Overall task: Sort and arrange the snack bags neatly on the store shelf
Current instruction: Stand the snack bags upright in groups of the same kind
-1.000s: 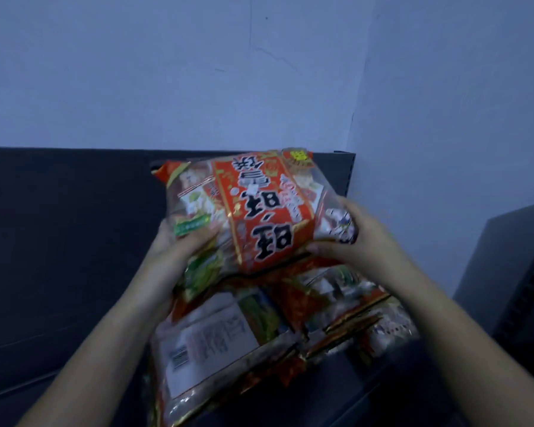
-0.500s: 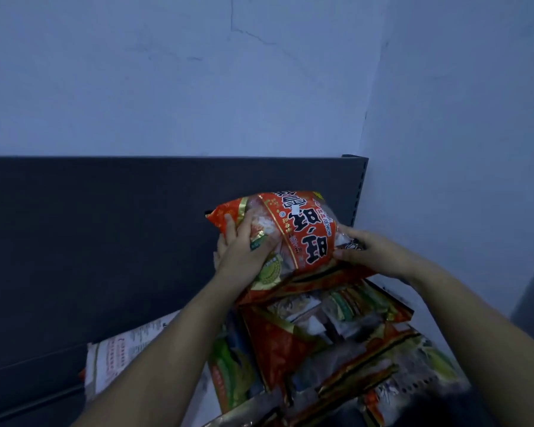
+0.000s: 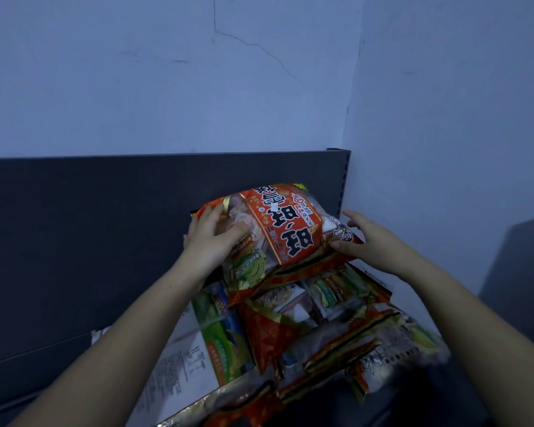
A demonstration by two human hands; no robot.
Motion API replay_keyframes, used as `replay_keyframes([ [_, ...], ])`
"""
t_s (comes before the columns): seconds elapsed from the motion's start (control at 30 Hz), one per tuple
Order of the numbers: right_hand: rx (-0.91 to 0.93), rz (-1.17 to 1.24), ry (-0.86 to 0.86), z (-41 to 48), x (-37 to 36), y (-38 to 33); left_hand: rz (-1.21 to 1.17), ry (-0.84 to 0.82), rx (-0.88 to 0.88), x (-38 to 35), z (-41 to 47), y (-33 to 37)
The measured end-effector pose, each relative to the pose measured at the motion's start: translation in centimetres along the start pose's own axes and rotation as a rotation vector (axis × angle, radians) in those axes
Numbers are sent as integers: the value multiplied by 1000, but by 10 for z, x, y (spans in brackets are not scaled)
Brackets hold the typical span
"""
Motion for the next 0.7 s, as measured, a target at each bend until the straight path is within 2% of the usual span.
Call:
replay_keyframes([
  [0.2,5,74,206,-31,2,-2,97,84,-162,9,-51,34],
  [0.3,-61,127,345,-46,6,14,143,111,-392,-6,-85,56],
  [0.4,-171,118,354,-61,5,41,218,-24,-636,-45,-114,67],
  [0.5,-287,56,296,-76,-2,76,311,-203,-789,-96,-131,61],
  [0.6,-402,32,251,-92,-7,113,361,-408,-866,-149,-144,53],
  [0.7,-509,8,203,-103,-10,145,449,-567,-845,-196,-149,34],
])
Point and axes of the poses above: each hand's wrist, its own z-axis towards the middle knuckle, its own x-axis out of the back of the hand, y = z × x, the point moved 2 cm from there along z, towards the middle knuckle, and after that the axes turned 2 degrees about z, right-handed, at the moved point
